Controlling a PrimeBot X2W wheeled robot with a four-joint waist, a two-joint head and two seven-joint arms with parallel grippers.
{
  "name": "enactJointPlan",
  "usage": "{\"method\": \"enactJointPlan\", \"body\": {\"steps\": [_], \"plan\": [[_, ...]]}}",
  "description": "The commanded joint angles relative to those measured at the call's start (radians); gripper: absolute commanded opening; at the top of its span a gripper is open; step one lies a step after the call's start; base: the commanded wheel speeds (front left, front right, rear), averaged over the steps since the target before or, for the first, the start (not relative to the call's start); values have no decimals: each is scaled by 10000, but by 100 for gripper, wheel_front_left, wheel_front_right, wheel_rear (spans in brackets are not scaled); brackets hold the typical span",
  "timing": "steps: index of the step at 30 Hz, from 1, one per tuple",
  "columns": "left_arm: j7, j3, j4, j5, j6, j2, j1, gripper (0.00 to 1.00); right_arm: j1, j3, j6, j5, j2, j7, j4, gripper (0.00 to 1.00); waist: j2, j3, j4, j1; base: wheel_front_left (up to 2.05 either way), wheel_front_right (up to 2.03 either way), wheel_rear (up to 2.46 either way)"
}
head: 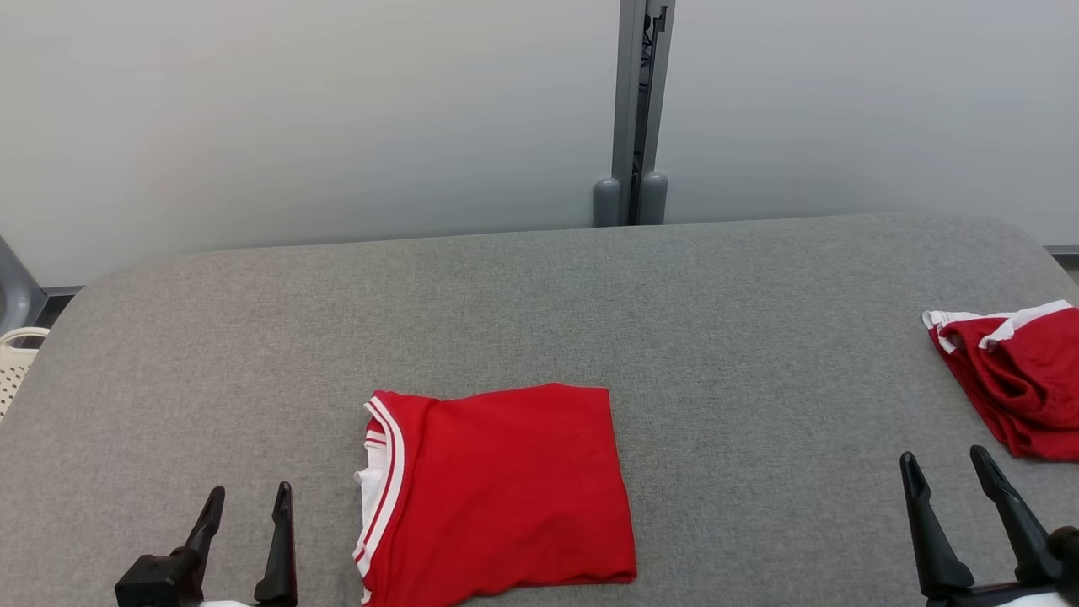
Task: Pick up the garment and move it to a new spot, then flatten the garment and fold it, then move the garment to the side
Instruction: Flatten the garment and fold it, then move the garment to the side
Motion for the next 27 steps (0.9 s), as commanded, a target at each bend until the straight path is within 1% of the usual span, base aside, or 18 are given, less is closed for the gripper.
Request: {"method": "enactJointPlan", "body": {"steps": [1,27], "plan": [[25,9,34,-66,18,95,43,100,120,-33,3,4,-7,98,-90,100,-1,-8,34,0,0,0,0],[-41,-216,186,-231,109,165,-207,100,139,-108,3,11,49,363,-172,100,-1,-34,135,0,0,0,0]]}}
